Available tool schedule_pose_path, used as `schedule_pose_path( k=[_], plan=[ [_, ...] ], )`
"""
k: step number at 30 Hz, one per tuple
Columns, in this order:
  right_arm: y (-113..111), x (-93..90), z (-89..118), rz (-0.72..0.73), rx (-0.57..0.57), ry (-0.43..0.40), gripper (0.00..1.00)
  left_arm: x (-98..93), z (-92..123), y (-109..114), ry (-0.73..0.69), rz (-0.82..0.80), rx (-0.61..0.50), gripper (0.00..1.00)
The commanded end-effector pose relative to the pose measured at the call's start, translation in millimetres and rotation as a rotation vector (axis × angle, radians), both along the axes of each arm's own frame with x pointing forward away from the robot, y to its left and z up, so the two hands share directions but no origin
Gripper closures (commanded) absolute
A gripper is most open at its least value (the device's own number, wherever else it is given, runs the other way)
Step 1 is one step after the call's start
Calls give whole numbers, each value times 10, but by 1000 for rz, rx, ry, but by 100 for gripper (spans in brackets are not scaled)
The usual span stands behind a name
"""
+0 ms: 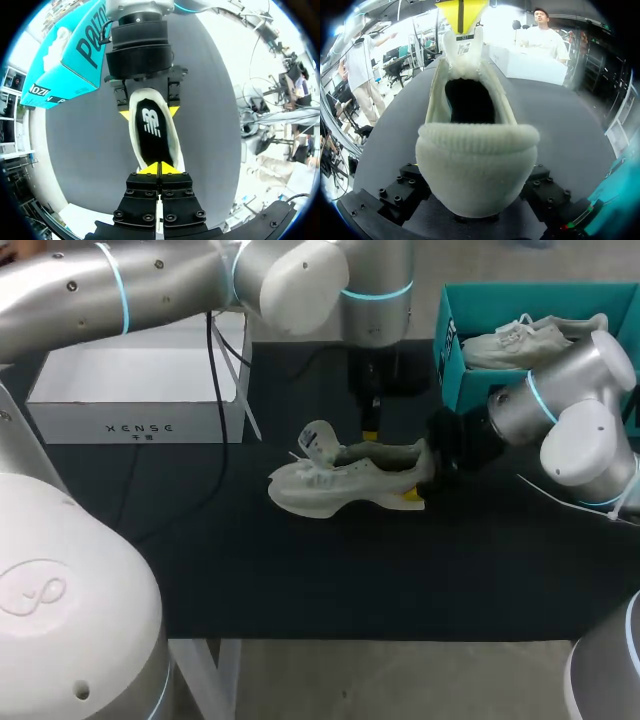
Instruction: Take the shoe out of the shoebox, open the shoe tongue, remove and reinsert the insole, then place the shoe into the shoebox
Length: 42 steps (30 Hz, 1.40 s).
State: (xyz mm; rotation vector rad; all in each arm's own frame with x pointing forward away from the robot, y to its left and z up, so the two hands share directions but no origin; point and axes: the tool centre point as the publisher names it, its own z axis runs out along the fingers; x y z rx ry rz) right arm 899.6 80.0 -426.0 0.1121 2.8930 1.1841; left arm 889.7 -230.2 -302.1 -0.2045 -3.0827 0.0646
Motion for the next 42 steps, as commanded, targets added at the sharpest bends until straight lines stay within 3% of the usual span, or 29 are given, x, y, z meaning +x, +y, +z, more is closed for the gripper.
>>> schedule_pose_path(
  k=[1, 11, 20, 42],
  plan=[
    [14, 21, -46, -1, 0, -2, 100, -6, -3, 5, -3, 0, -1, 100],
    [14, 21, -46, -1, 0, -2, 100, -101, -226, -141, -14, -7, -20, 100],
    [14, 21, -46, -1, 0, -2, 100, -19, -472, -233, 12, -8, -29, 100],
    [14, 21, -46, -1, 0, -2, 100, 26, -504, -268, 26, -25, -19, 100]
  ],
)
